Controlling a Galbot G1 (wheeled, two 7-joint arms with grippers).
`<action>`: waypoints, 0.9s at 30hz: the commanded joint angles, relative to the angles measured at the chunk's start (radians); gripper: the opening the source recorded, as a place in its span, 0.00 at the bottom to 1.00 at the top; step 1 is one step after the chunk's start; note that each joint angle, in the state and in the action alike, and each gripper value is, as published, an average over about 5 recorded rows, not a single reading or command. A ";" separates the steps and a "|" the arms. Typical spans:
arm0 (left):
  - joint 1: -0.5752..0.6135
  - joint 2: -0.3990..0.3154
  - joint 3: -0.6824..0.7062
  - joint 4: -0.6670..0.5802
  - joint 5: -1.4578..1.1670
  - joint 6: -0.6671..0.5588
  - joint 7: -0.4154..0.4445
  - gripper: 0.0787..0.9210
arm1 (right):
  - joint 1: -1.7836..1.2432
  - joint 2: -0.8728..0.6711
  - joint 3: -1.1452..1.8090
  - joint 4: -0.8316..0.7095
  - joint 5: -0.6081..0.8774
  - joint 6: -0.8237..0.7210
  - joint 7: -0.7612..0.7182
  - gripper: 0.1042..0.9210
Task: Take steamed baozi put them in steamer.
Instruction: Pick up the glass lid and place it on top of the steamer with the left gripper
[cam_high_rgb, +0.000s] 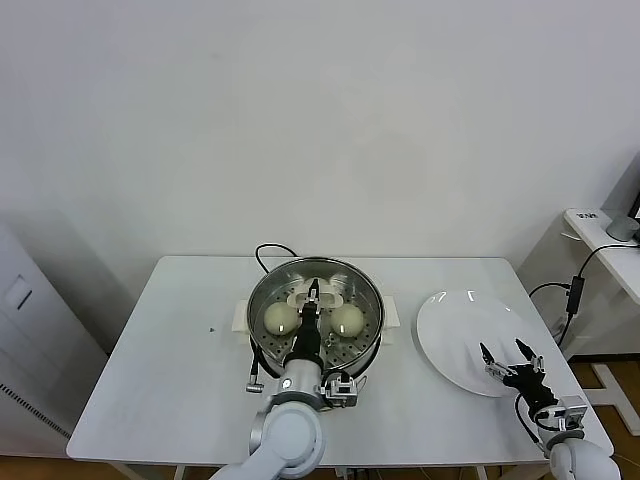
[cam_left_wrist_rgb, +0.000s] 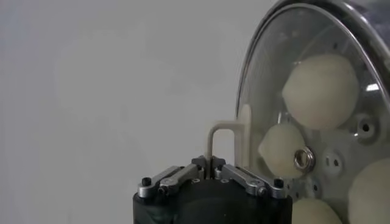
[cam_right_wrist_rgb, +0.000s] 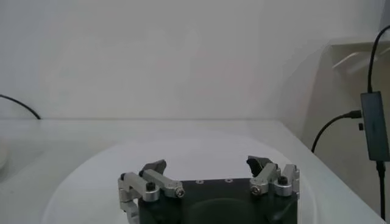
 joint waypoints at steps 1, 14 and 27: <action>0.014 0.000 -0.008 0.009 -0.015 0.006 -0.049 0.04 | -0.001 0.001 0.001 0.004 0.000 0.000 -0.002 0.88; 0.152 0.079 -0.211 -0.318 -0.674 -0.320 0.031 0.37 | 0.002 -0.008 -0.001 0.003 0.007 0.000 -0.006 0.88; 0.204 0.174 -0.742 -0.440 -2.127 -0.491 -0.007 0.83 | 0.035 -0.019 -0.044 0.038 0.083 -0.045 -0.005 0.88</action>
